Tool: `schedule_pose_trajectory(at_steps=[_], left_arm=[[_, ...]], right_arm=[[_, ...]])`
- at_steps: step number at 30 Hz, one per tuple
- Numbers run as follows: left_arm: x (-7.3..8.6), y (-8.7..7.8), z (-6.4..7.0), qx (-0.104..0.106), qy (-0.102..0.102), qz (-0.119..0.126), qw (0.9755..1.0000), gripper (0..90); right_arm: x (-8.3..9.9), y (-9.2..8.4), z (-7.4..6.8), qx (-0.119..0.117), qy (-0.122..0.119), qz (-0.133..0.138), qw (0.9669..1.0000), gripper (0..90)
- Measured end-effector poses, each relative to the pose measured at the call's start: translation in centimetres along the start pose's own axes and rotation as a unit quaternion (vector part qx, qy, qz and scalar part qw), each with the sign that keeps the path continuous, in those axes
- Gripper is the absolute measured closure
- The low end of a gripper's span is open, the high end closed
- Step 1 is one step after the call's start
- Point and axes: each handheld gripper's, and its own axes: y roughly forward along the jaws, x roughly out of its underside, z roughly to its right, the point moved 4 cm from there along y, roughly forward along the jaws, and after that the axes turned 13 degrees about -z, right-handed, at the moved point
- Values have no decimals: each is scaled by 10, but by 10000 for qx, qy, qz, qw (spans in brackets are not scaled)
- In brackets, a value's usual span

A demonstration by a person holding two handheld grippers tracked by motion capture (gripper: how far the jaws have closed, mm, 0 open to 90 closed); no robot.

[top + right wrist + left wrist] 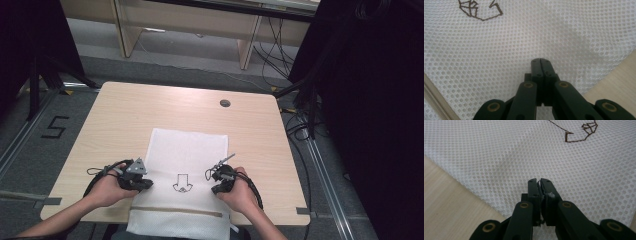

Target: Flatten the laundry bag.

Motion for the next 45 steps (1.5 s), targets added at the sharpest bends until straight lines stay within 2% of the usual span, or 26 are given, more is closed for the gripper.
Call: schedule_pose_trajectory(at_steps=[1, 2, 3, 5, 7, 9, 10, 11, 12, 14, 15, 16, 20, 22, 24, 28, 32, 35, 36, 37, 38, 39, 41, 42, 43, 45], left_arm=[[0, 0, 0, 0, 0, 0, 10000, 861], [-3, 1, -3, -21, 75, -16, 10000, 862], [-6, 3, -5, -50, -14, 41, 10000, 862], [-8, 4, -6, -40, -26, 24, 10000, 862], [-12, 6, -11, -125, -56, 23, 9999, 862], [-14, 6, -12, -110, -43, 62, 9999, 862], [-15, 7, -12, -93, -107, 60, 9999, 862], [-17, 8, -14, -159, -77, 75, 9998, 862], [-18, 9, -15, -151, -171, 124, 9997, 862], [-21, 10, -18, -202, -110, 97, 9997, 863], [-21, 10, -18, -202, -110, 97, 9997, 862], [-21, 11, -17, -184, -201, 125, 9995, 862], [-21, 10, -18, -281, -114, 126, 9995, 863], [-21, 10, -18, -236, -118, 89, 9996, 861], [-21, 11, -19, -154, -296, 206, 9992, 860], [-21, 11, -21, -225, -214, 161, 9994, 860], [-21, 12, -22, -251, -310, 200, 9990, 859], [-21, 12, -21, -258, -293, 228, 9990, 859], [-20, 12, -21, -302, -274, 267, 9988, 853], [-20, 12, -21, -302, -274, 267, 9988, 844], [-19, 11, -21, -348, -322, 325, 9983, 813], [-19, 11, -21, -348, -322, 325, 9983, 792], [-19, 9, -22, -354, -421, 400, 9977, 777], [-18, 7, -23, -380, -453, 441, 9973, 767], [-18, 4, -23, -299, -555, 571, 9964, 729], [-18, 1, -23, -336, -502, 628, 9962, 710]], right_arm=[[0, 0, 0, 0, 0, 0, 10000, 900], [-2, 0, 3, 36, 133, -36, 9999, 900], [-4, 0, 5, 55, 10, 66, 10000, 900], [-5, 0, 7, 93, 15, 66, 9999, 900], [-7, 0, 12, 132, 125, 93, 9998, 900], [-8, 0, 14, 138, 150, 116, 9997, 900], [-9, 0, 16, 148, 172, 150, 9996, 900], [-10, 0, 19, 102, 216, 184, 9995, 900], [-10, 0, 19, 102, 216, 184, 9995, 900], [-12, 0, 24, 120, 297, 223, 9992, 900], [-12, 0, 24, 120, 297, 223, 9992, 900], [-14, 0, 27, 170, 246, 287, 9991, 900], [-16, 0, 26, 260, 298, 279, 9988, 900], [-17, 1, 26, 334, 234, 332, 9986, 900], [-17, 1, 25, 412, 233, 334, 9983, 900], [-17, 1, 26, 368, 254, 394, 9982, 900], [-17, 1, 26, 362, 307, 411, 9980, 900], [-17, 2, 26, 368, 324, 478, 9977, 900], [-16, 2, 26, 320, 375, 526, 9974, 864], [-16, 2, 26, 320, 375, 526, 9974, 864], [-15, 1, 27, 217, 402, 633, 9969, 795], [-15, 1, 27, 217, 402, 633, 9969, 795], [-14, -2, 27, 139, 503, 796, 9955, 781], [-12, -6, 26, 122, 536, 889, 9945, 770], [-10, -14, 25, 140, 503, 1081, 9928, 745], [-7, -19, 25, 159, 500, 1131, 9922, 739]])
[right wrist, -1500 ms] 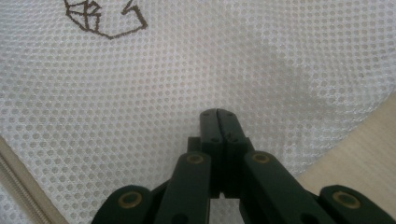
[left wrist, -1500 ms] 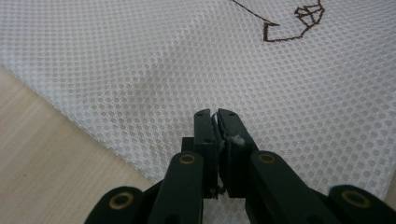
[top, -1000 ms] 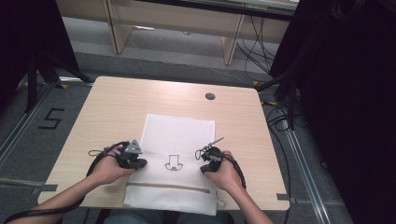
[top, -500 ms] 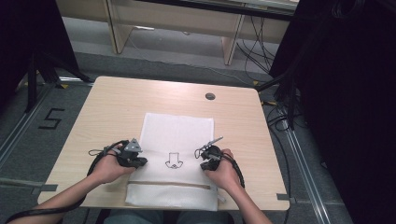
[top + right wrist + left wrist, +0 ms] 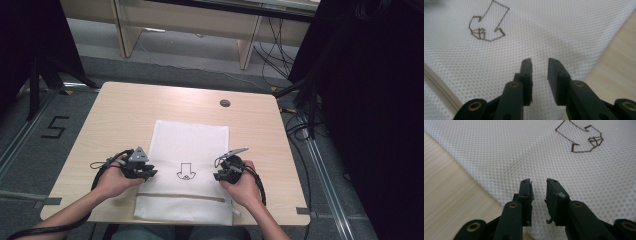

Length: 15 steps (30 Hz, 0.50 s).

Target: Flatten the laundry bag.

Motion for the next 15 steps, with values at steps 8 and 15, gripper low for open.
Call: schedule_pose_trajectory(at_steps=[8, 15], left_arm=[[-8, -12, 4, 335, -198, 626, 9973, 504], [-11, -9, 6, 371, -307, 804, 9956, 410]], right_arm=[[24, -16, 12, 206, 150, 346, 9991, 695], [30, -19, 12, 195, 297, 425, 9985, 688]])
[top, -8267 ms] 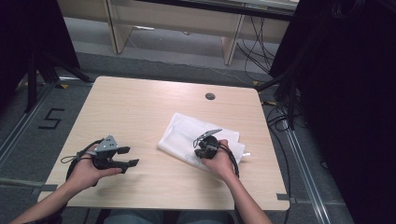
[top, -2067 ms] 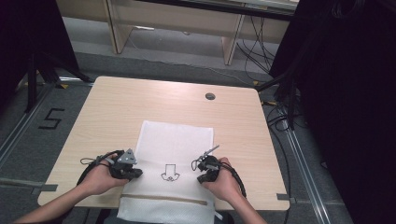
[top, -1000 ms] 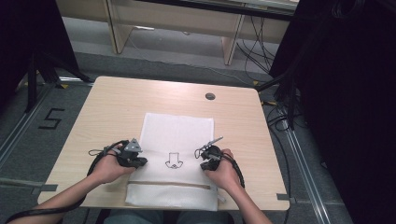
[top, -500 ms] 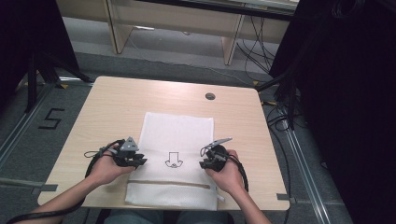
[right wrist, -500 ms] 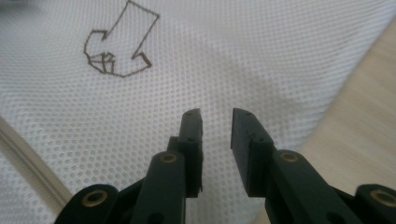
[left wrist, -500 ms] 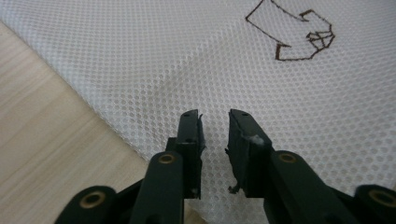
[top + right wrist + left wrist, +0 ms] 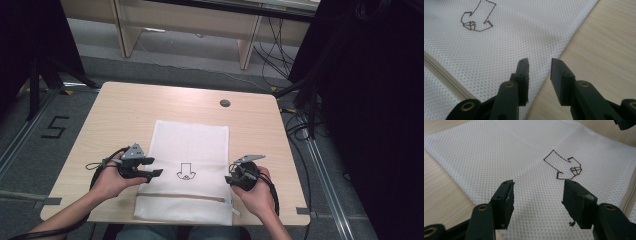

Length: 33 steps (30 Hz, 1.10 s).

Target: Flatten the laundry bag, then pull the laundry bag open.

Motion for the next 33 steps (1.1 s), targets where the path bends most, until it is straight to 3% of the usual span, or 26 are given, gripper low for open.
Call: schedule_pose_trajectory(at_steps=[1, 2, 5, 8, 13, 15, 16, 21, 22, 24, 28, 29, 33], left_arm=[[0, 0, 0, 0, 0, 0, 10000, 405], [1, 1, 1, 84, -105, -49, 9999, 401], [2, 3, 1, 9, -47, -50, 10000, 398], [3, 3, 3, 151, -21, -103, 9998, 407], [2, 3, 7, 164, 17, -26, 9999, 448], [2, 3, 8, 190, 66, -38, 9998, 468], [2, 4, 10, 230, -27, 12, 9997, 468], [0, 5, 14, 264, 139, 69, 9995, 551], [-1, 3, 15, 271, 245, 29, 9993, 559], [-2, 4, 17, 245, 225, 74, 9994, 572], [-3, 4, 22, 354, 424, 32, 9985, 597], [-4, 4, 24, 365, 501, 41, 9981, 602], [-7, 6, 33, 423, 639, 12, 9971, 615]], right_arm=[[0, 0, 0, 0, 0, 0, 10000, 688], [2, -2, 1, 30, -73, -177, 9998, 696], [3, -2, 0, 12, -35, -177, 9998, 717], [4, -6, 0, 22, -5, -164, 9999, 737], [5, -7, 3, 39, -8, -114, 9999, 764], [6, -8, 2, 25, 11, -182, 9998, 776], [7, -9, 3, 27, -50, -281, 9996, 795], [11, -13, -2, -96, 53, -520, 9986, 900], [11, -13, -3, -140, 10, -530, 9985, 900], [12, -12, -3, -113, -89, -527, 9985, 900], [17, -14, -10, -141, -67, -782, 9968, 900], [18, -13, -10, -134, -228, -767, 9967, 900], [32, -13, -15, -333, -85, -950, 9949, 900]])
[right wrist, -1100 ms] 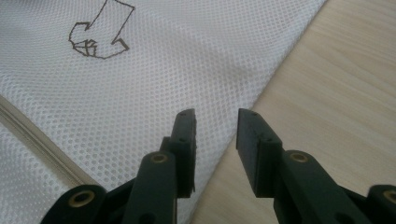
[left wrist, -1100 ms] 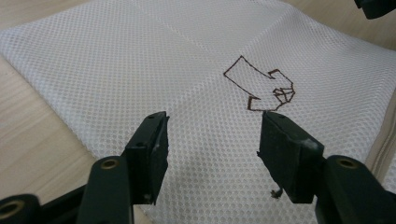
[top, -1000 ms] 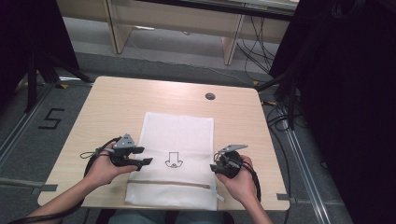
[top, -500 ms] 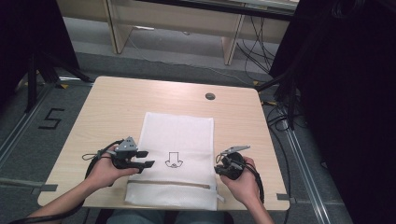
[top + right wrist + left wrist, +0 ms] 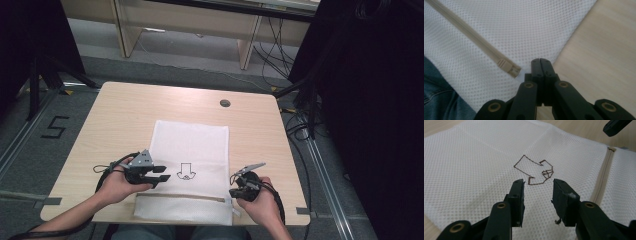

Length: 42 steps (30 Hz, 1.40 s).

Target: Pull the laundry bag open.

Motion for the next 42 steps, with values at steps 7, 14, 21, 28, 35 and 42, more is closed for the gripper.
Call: schedule_pose_trajectory(at_steps=[7, 14, 21, 28, 35, 42], left_arm=[[-11, 7, 14, 108, 280, 62, 9995, 624], [-16, 19, 31, 269, 569, -117, 9980, 618], [-28, 31, 50, 519, 811, -136, 9953, 616], [-42, 42, 62, 690, 974, -164, 9927, 615], [-55, 60, 78, 891, 1184, -286, 9885, 616], [-61, 72, 89, 1000, 1301, -366, 9858, 631]], right_arm=[[3, 7, -2, -124, -77, -132, 9998, 900], [3, 17, 0, -132, -192, -349, 9991, 900], [2, 25, -4, -188, -244, -444, 9985, 900], [1, 25, -6, -206, -144, -509, 9984, 900], [0, 26, -5, -161, -232, -474, 9985, 900], [0, 26, -5, -231, -225, -508, 9982, 900]])
